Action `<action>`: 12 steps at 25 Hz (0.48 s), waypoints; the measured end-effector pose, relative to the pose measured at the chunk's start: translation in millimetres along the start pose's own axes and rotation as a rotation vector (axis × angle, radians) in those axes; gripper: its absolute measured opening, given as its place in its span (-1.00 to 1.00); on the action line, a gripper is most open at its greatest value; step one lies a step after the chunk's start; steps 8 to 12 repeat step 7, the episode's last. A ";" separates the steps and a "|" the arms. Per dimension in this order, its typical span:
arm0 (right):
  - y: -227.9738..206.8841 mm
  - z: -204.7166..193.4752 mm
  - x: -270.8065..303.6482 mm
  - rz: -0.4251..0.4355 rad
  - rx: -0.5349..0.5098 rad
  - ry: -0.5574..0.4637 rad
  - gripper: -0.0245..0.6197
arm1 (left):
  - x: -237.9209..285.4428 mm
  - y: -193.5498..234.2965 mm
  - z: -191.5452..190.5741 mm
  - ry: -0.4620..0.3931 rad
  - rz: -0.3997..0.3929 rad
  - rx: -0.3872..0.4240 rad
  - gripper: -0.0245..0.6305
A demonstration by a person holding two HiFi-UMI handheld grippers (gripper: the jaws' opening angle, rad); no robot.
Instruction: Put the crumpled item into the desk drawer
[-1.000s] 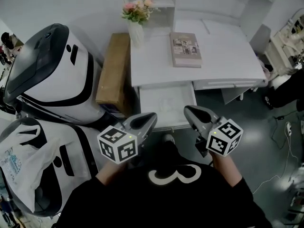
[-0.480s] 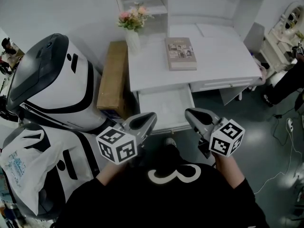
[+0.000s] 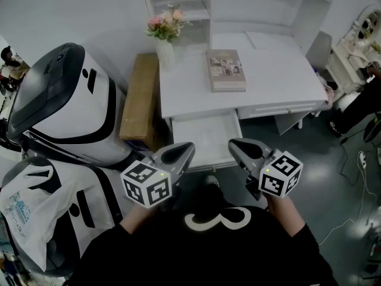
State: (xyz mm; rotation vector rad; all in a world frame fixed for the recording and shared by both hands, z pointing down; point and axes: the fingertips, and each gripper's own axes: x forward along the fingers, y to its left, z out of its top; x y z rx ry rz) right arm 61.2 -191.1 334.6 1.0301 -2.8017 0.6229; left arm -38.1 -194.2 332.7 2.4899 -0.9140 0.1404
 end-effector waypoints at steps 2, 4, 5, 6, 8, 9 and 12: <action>-4.0 -0.4 2.1 0.002 0.006 0.005 -0.92 | 3.4 3.4 -0.8 0.003 0.004 -0.005 -0.90; -8.0 -0.6 4.4 0.005 0.009 0.008 -0.92 | 7.4 6.3 -1.8 0.006 0.006 -0.008 -0.90; -10.1 -0.8 5.6 0.008 0.010 0.009 -0.92 | 9.4 7.7 -2.3 0.008 0.007 -0.009 -0.90; -12.3 -1.2 6.8 0.010 0.011 0.011 -0.92 | 11.4 9.0 -2.7 0.010 0.008 -0.010 -0.90; -14.4 -1.6 8.0 0.011 0.013 0.013 -0.92 | 13.4 10.4 -3.1 0.012 0.009 -0.010 -0.90; -14.4 -1.6 8.0 0.011 0.013 0.013 -0.92 | 13.4 10.4 -3.1 0.012 0.009 -0.010 -0.90; -14.4 -1.6 8.0 0.011 0.013 0.013 -0.92 | 13.4 10.4 -3.1 0.012 0.009 -0.010 -0.90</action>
